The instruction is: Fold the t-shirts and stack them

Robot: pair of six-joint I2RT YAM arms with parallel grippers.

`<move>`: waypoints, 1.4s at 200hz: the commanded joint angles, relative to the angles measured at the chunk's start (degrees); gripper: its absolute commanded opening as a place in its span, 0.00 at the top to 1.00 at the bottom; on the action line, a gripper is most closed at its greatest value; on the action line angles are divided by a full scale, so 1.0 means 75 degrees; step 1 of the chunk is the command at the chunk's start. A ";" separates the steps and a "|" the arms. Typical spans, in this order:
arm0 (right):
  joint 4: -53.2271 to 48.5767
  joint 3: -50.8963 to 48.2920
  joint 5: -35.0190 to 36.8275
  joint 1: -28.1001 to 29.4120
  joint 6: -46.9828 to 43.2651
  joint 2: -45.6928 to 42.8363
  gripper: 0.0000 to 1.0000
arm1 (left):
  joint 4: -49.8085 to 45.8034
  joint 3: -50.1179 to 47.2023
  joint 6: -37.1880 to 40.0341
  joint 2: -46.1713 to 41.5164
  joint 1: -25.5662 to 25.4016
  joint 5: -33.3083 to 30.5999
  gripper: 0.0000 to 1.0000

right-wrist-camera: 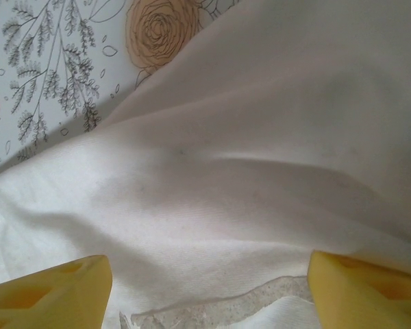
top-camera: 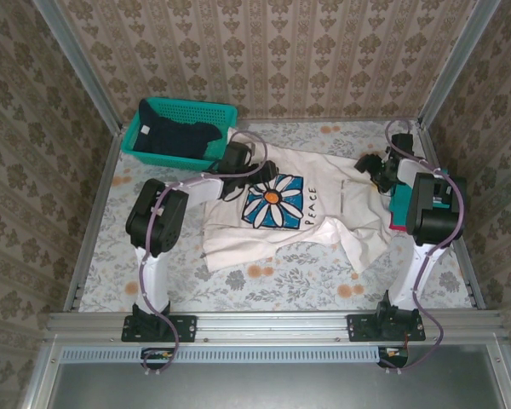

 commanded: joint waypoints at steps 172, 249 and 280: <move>0.0638 -0.1571 -0.0623 0.0359 -0.0215 -0.2099 0.22 | -0.3648 0.6440 0.0829 0.2819 0.1785 -0.1822 0.07; 0.0550 -0.1938 -0.0397 0.0364 -0.0365 -0.2637 0.21 | -0.2521 0.4614 0.1695 0.1144 0.1461 -0.1612 0.03; 0.0597 -0.2233 -0.0185 0.0357 -0.0363 -0.2874 0.21 | -0.1720 0.3261 0.1836 0.0387 0.0994 -0.1256 0.03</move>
